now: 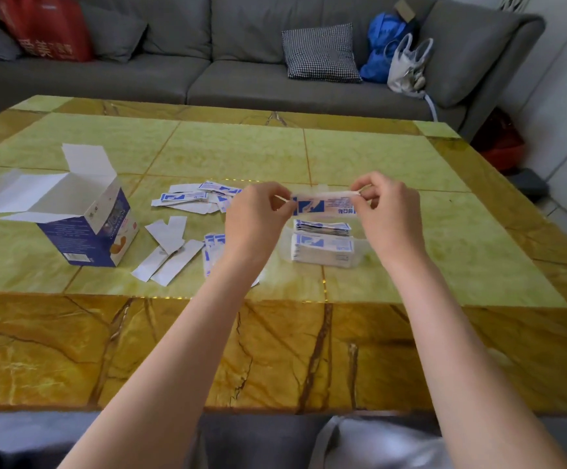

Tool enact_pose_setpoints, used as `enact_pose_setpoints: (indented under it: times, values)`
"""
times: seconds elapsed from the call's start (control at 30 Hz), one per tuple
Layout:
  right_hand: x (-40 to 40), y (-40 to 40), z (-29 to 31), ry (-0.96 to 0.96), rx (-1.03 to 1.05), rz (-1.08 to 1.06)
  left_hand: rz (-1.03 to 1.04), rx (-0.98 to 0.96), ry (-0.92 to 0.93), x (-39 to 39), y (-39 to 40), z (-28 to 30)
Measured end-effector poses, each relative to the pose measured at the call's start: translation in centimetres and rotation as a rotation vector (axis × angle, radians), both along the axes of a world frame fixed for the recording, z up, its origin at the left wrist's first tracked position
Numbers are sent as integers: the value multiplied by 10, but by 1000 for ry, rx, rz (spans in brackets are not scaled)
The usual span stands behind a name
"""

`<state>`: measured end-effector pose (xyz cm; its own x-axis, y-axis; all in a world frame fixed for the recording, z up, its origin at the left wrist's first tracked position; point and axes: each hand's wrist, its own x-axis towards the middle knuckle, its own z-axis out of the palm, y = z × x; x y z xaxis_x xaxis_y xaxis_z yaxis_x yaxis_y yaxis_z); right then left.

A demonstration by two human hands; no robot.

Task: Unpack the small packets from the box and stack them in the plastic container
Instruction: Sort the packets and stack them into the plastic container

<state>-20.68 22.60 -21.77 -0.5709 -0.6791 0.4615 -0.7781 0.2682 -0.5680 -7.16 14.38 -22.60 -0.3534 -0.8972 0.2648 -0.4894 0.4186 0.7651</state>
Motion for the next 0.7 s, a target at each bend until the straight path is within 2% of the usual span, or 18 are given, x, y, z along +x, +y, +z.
enact_pose_setpoints:
  times: [0.13,0.33,0.5,0.7]
  values:
    - [-13,-6,-14,38,131,-42,5,-176,-224,-15,-1,-9]
    - [-16,-10,-24,32,289,-6,1,-291,-476,-24,-8,-15]
    - [-15,-8,-24,44,337,-14,8,-382,-610,-24,-9,-19]
    - [-12,-5,-20,113,401,-16,-24,-374,-684,-24,-9,-18]
